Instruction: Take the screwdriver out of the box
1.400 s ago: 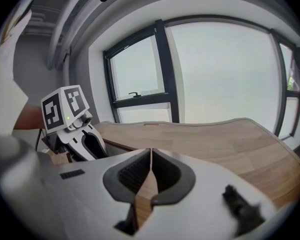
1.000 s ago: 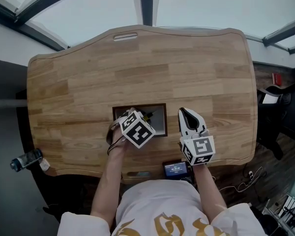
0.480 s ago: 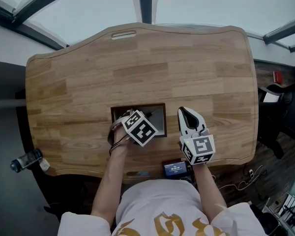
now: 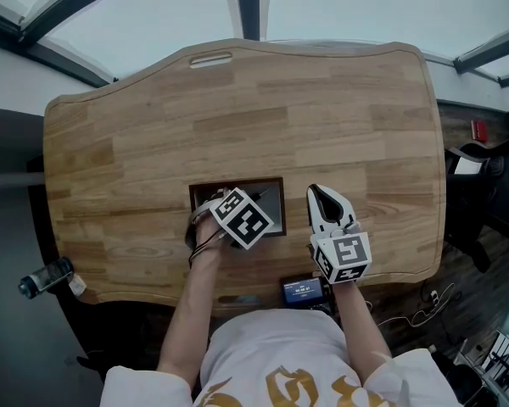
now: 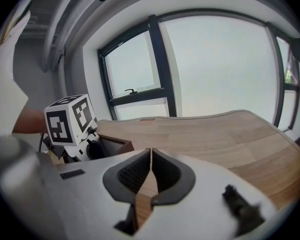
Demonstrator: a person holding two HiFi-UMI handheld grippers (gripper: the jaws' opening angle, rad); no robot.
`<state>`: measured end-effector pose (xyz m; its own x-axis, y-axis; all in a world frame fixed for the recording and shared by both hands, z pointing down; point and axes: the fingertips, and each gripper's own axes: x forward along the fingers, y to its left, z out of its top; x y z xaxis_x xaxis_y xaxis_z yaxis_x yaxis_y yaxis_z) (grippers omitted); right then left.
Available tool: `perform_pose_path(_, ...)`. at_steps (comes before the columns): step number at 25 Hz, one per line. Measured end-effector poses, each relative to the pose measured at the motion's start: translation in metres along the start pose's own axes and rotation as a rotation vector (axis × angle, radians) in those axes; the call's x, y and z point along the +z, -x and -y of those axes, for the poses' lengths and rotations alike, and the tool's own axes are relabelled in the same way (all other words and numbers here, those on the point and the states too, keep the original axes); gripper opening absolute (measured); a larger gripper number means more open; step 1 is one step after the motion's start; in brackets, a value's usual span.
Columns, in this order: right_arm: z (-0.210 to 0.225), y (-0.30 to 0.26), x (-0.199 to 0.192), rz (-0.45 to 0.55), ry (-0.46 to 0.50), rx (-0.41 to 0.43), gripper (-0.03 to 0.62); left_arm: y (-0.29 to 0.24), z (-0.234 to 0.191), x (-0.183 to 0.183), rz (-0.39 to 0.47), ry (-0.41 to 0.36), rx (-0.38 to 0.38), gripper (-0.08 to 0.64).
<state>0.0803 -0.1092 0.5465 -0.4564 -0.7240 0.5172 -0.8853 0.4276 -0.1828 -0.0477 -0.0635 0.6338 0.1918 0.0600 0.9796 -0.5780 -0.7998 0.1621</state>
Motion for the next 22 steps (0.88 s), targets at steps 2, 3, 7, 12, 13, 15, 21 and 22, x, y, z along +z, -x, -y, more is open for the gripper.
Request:
perform_pose_path(2,0.0004,0.0004,-0.0008,0.000,-0.003,0.000,0.034,0.0000,-0.0008,0.0003,-0.004,0.004,0.005,0.110)
perform_pose_path(3,0.0005,0.0006,-0.0010,-0.001,-0.004,0.000,0.034,0.0001,-0.0012,0.0004,-0.006,0.006,0.008,0.107)
perform_pose_path(7,0.0012,0.0020,-0.0001,0.000,-0.003,-0.003,0.034,0.0000,-0.0035,-0.0001,-0.012,0.017,0.026,0.083)
perform_pose_path(12,0.0028,0.0033,0.0000,0.002,-0.004,-0.009,0.034,-0.0006,-0.0044,-0.0003,-0.012,0.017,0.029,0.081)
perform_pose_path(13,0.0027,0.0038,0.0003,0.002,-0.004,-0.009,0.034,-0.0003,-0.0043,-0.0004,-0.012,0.015,0.030,0.081)
perform_pose_path(15,0.0030,0.0047,0.0014,0.003,-0.004,-0.011,0.034,0.0002,-0.0042,-0.0003,-0.014,0.011,0.032,0.081)
perform_pose_path(21,0.0076,0.0073,0.0059,0.010,-0.002,-0.020,0.034,0.0007,-0.0049,-0.0023,-0.021,-0.015,0.045,0.080)
perform_pose_path(22,0.0085,0.0079,0.0068,0.012,-0.002,-0.022,0.034,0.0010,-0.0048,-0.0033,-0.023,-0.019,0.048,0.080)
